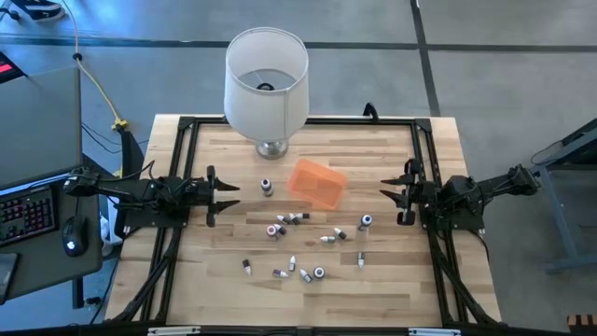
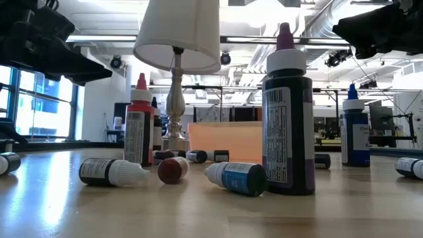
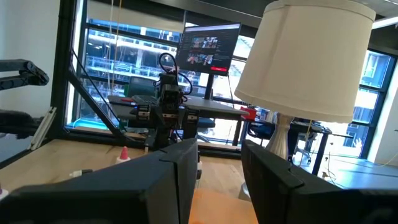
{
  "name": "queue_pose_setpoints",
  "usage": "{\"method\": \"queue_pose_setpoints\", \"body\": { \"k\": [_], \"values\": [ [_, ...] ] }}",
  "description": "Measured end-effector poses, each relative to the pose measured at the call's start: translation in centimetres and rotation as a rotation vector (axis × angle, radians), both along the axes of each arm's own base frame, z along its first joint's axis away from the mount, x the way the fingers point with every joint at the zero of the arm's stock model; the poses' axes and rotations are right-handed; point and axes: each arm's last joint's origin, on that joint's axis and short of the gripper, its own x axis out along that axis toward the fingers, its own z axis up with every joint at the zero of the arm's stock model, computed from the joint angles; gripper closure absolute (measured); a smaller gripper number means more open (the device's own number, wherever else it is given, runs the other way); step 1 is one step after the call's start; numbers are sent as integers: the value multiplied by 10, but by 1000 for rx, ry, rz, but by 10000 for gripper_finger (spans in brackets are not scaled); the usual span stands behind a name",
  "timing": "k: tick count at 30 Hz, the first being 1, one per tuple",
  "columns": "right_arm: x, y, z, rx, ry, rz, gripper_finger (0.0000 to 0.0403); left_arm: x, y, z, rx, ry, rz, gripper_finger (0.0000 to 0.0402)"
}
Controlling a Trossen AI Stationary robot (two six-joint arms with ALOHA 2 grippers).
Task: Pick & Place food coloring
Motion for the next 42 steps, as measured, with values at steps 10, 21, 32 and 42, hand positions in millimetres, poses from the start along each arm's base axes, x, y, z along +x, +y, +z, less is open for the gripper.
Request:
{"method": "queue_pose_setpoints", "body": {
  "k": [10, 21, 32, 42],
  "values": [
    [0, 0, 0, 0, 0, 0, 285, 0, 0, 0, 0, 0, 0, 222],
    [0, 0, 0, 0, 0, 0, 285, 0, 0, 0, 0, 0, 0, 222],
    [0, 0, 1, 148, -29, 36, 285, 0, 0, 1, 1, -8, 0, 222],
    [-2, -2, 7, -23, -61, -61, 285, 0, -2, 0, -26, -5, -59, 222]
  ]
}}
